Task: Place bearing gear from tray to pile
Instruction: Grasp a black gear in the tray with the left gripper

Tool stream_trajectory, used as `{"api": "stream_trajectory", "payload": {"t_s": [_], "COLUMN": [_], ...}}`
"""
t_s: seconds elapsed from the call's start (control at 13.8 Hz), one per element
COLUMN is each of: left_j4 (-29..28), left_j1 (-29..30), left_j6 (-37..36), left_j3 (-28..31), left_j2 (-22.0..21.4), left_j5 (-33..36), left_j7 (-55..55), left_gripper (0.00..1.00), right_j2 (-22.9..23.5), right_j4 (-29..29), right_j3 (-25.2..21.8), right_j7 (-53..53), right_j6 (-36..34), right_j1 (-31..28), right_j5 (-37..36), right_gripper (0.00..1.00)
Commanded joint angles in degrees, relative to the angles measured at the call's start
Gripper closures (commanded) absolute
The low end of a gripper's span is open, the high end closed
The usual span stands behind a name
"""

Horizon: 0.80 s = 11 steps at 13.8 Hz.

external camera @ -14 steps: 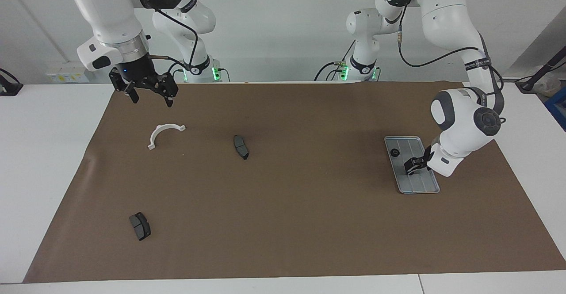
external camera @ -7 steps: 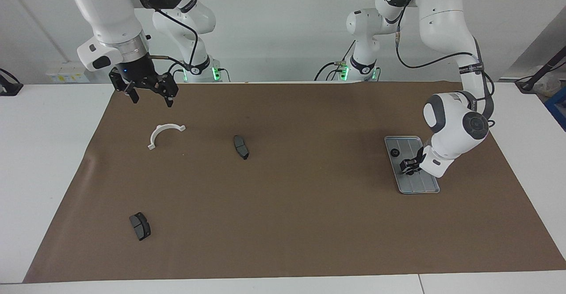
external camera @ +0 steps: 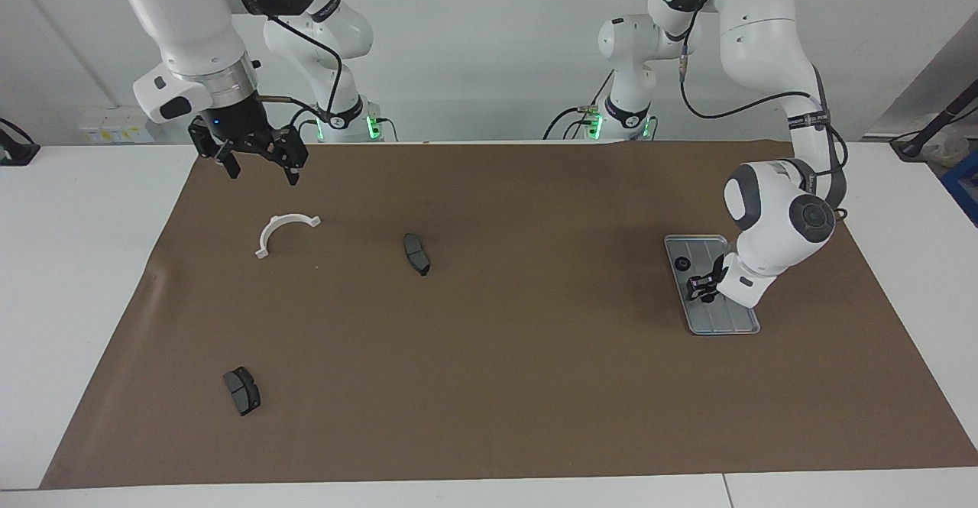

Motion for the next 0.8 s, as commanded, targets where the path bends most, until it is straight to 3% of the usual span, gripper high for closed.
{"api": "stream_trajectory", "payload": {"t_s": [0.0, 0.72], "left_j4": [-0.7, 0.5], "left_j1": [-0.4, -0.1], "left_j6": [0.7, 0.5], "left_j3": [0.4, 0.4], "left_j2": [-0.1, 0.5], "left_j5": [1.3, 1.2], "left_j7": [-1.1, -0.8], "left_gripper": [0.57, 0.81], "right_j2": [-0.1, -0.1], "right_j4": [-0.2, -0.2], "right_j3": [0.4, 0.4], "right_j7": [-1.9, -1.9], "right_j6": [-0.3, -0.3], "right_j1": [-1.0, -1.0], "right_j5": [1.6, 1.6], "right_gripper": [0.0, 0.0]}}
